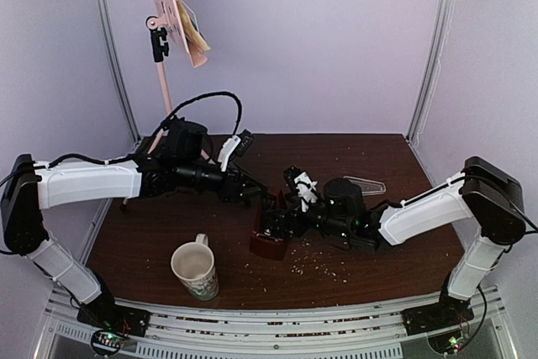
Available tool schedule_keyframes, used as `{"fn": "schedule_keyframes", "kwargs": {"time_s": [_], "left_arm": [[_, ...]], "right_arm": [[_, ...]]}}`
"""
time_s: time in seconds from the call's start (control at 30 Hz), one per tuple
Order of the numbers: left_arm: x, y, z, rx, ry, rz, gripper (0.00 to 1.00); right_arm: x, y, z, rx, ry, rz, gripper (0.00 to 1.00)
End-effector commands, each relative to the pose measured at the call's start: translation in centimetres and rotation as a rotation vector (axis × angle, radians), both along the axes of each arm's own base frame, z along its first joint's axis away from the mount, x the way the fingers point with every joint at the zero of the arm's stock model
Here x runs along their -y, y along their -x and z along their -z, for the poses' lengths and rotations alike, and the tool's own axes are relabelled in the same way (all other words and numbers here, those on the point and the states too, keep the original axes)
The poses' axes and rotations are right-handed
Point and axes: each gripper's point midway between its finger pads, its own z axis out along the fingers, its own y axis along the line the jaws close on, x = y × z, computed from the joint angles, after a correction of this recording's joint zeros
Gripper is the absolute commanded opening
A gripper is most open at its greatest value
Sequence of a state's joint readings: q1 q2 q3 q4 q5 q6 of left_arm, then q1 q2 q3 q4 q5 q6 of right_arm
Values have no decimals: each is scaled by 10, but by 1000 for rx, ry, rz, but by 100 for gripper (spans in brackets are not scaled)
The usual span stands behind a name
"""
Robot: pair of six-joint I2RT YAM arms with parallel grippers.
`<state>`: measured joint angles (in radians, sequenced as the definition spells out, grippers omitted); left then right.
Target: Pack up the instrument practice props
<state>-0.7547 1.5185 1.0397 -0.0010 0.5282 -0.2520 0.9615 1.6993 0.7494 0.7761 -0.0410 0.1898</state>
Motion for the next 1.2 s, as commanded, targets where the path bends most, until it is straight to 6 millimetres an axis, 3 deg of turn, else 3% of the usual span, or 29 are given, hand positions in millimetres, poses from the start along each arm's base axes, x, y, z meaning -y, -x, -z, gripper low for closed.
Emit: {"fn": "schedule_keyframes", "kwargs": {"time_s": [0.0,0.2,1.17], "left_arm": [[0,0,-8,41,20,8,44],[0,0,-8,41,20,8,44],[1,1,-5,30,17,17,41]], "right_arm": [[-2,-6,-1,-13,-22,2,91],[-3,-4,-1,-23,-42,-19,86],[-13,-14,10,-120,-53,-60,78]]}}
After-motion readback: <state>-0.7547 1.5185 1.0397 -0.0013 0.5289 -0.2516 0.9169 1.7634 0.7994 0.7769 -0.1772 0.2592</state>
